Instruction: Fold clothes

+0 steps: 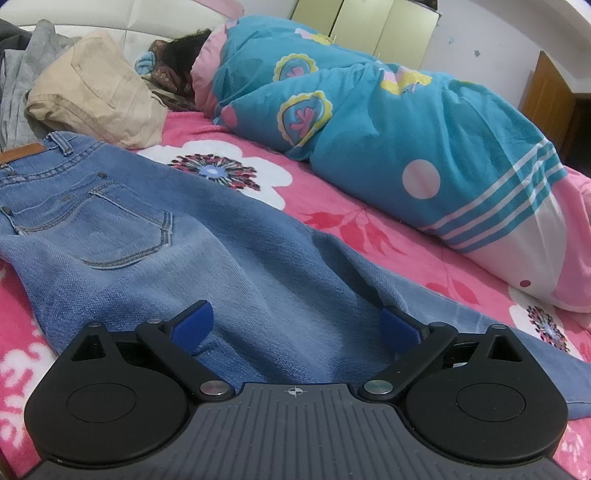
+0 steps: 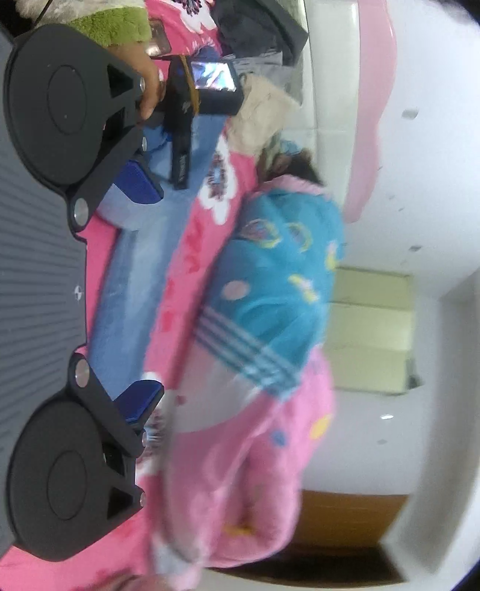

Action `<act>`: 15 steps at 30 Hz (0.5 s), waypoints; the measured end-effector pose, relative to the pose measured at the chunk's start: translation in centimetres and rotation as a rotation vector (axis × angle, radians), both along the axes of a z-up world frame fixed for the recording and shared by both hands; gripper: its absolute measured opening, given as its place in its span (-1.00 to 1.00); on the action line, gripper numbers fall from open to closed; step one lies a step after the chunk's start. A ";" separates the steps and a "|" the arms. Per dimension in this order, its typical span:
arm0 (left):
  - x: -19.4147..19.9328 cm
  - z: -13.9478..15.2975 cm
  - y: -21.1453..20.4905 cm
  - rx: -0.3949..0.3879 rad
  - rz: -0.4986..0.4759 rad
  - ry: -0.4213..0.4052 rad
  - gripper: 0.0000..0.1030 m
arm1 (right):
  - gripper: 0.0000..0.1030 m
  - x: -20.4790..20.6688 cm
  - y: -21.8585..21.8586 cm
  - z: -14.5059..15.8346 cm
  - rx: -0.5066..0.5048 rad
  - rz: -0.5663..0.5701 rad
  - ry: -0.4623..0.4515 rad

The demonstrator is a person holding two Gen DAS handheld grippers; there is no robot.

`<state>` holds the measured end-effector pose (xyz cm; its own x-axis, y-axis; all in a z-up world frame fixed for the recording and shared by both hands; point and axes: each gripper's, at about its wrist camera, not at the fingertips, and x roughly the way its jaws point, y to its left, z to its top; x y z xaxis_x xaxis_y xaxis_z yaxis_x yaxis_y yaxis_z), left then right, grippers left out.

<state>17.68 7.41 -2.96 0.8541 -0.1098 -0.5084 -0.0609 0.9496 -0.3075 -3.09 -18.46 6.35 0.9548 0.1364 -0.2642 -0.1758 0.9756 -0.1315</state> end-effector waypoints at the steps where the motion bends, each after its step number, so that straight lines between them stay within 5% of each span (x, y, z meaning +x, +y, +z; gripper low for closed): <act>1: 0.0 0.0 0.0 0.000 0.000 0.001 0.91 | 1.00 -0.2 0.3 -0.1 -0.003 0.020 -0.018; 8: 0.1 0.0 0.1 0.003 -0.001 0.004 0.92 | 0.97 -0.9 2.8 -0.4 0.009 0.213 0.036; 15: 0.0 0.0 0.0 0.007 -0.002 0.000 0.94 | 0.46 -2.2 6.3 -3.0 -0.061 0.394 0.154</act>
